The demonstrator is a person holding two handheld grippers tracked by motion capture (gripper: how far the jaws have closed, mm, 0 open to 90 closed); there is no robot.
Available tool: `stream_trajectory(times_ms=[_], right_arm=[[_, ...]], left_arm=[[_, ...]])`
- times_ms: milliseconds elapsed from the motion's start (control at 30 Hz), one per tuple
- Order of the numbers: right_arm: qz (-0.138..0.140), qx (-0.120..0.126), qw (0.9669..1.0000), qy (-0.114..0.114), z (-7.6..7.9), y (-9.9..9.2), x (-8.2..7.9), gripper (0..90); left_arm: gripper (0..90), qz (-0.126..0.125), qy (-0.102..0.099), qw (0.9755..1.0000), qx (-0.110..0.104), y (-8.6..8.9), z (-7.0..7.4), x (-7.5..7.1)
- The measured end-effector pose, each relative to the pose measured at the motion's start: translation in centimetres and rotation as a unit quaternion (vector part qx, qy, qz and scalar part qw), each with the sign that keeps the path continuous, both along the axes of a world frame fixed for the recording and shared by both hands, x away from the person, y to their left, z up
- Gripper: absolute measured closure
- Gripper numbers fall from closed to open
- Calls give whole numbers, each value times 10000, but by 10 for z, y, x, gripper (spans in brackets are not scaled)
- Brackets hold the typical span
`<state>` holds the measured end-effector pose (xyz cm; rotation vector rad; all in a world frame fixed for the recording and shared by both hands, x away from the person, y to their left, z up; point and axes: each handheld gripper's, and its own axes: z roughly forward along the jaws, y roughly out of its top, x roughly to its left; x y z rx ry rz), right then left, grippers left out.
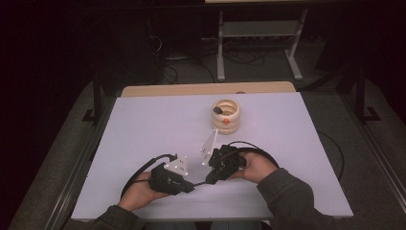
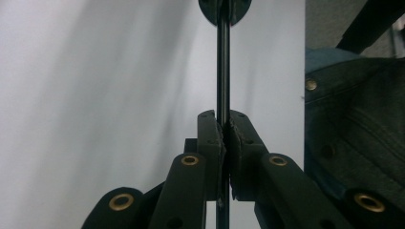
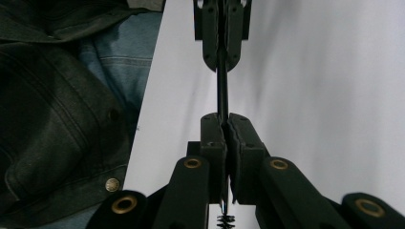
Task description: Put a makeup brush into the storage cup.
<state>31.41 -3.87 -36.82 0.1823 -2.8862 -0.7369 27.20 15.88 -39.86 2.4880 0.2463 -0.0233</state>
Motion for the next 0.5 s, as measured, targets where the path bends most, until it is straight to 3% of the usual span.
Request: stream_trajectory(times_ms=[67, 133, 167, 267, 400, 433, 500], right_arm=[[-139, 99, 9997, -181, 5, -1, -1, 775], [-531, 400, 9978, -37, 8, -7, 4, 578], [-794, 561, 9953, 27, 8, -13, 6, 519], [-1347, 1217, 9829, 299, 6, -37, 12, 489], [-1771, 1874, 9644, 583, -2, -62, 11, 462], [-1813, 1982, 9613, 616, -4, -64, 11, 464], [-1788, 2095, 9584, 742, -8, -65, 11, 508]], left_arm=[[848, 128, 77, 9998, -159, 4, 2, 1], [849, 214, 90, 9993, -306, 9, 5, 3], [849, 226, 71, 9992, -336, 12, 6, 4], [849, 308, 84, 9983, -492, 18, 9, 7], [850, 440, 56, 9967, -677, 22, 9, 9], [849, 453, 49, 9964, -716, 22, 10, 9], [849, 428, 45, 9960, -786, 22, 11, 9]])
